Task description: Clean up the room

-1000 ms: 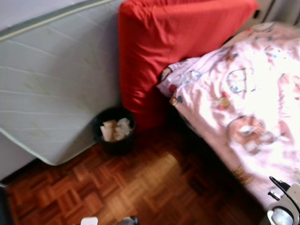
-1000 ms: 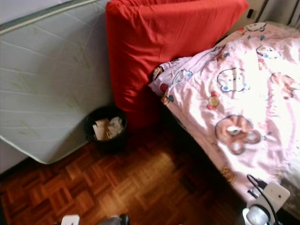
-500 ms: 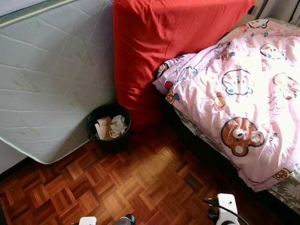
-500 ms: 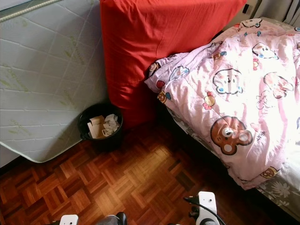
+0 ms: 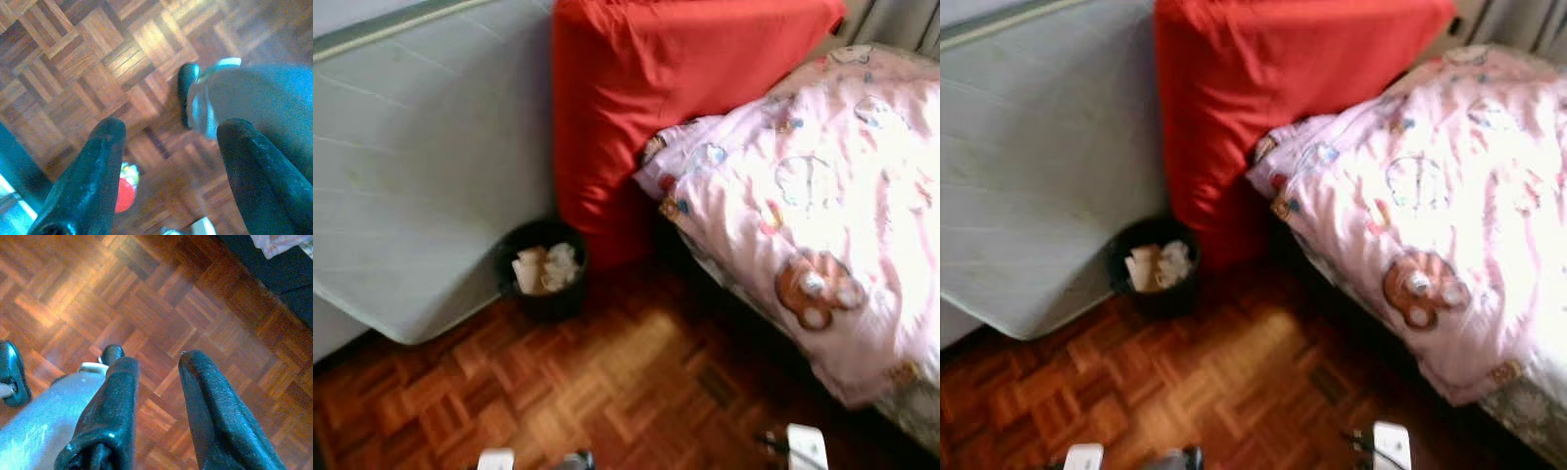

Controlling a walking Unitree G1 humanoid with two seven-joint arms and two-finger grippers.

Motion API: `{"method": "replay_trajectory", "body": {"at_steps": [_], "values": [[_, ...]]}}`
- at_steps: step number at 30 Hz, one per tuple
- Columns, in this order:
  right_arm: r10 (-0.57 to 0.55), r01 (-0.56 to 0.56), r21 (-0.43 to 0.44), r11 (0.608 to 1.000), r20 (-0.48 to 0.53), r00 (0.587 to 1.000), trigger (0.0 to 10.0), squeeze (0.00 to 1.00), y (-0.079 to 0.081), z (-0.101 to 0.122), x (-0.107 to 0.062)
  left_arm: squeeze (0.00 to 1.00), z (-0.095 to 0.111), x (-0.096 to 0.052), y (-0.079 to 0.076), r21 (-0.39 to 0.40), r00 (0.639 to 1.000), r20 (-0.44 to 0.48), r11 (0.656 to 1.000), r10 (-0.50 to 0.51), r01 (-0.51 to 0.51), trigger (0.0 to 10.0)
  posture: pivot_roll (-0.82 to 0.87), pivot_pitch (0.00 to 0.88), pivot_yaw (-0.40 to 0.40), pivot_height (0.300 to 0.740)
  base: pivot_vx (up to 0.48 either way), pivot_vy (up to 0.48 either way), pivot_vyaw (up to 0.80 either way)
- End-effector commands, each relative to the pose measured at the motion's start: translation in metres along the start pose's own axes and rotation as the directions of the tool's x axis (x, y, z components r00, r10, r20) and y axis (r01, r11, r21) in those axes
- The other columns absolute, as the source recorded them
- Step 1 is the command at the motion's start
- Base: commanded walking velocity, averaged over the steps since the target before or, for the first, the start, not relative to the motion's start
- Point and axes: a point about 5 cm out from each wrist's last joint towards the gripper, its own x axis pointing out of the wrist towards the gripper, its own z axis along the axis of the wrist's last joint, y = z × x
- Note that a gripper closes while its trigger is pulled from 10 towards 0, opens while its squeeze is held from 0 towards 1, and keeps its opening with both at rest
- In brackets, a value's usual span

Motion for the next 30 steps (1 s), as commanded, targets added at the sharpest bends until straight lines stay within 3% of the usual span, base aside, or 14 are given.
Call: {"method": "replay_trajectory", "body": {"at_steps": [1,11,19,30], "values": [[0.003,-0.003,0.003,1.000,-0.009,1.000,10.0,0.00,0.000,-0.002,0.000,0.00,0.005,0.001,-0.002,-0.018,0.999,0.034,1.000,-0.022,0.023,10.0,0.15,0.151,-0.045,0.740,0.000,0.000,0.80],[-0.005,0.005,0.017,1.000,-0.012,1.000,10.0,0.00,-0.002,-0.001,0.000,0.00,-0.001,-0.001,0.008,-0.046,1.000,-0.003,0.999,-0.003,0.003,10.0,0.15,0.181,-0.051,0.740,0.000,0.000,0.80],[-0.010,0.010,0.032,0.999,-0.002,1.000,10.0,0.00,-0.004,0.003,0.001,0.00,-0.002,-0.001,0.006,-0.073,1.000,-0.018,0.997,0.004,-0.005,10.0,0.15,0.185,-0.061,0.740,0.000,0.000,0.80],[0.049,-0.047,0.066,0.997,-0.029,0.998,10.0,0.00,0.010,0.000,0.001,0.00,-0.008,-0.003,0.014,-0.054,0.998,-0.058,0.998,0.015,-0.018,10.0,0.14,0.158,-0.053,0.740,0.000,0.000,0.00]]}}
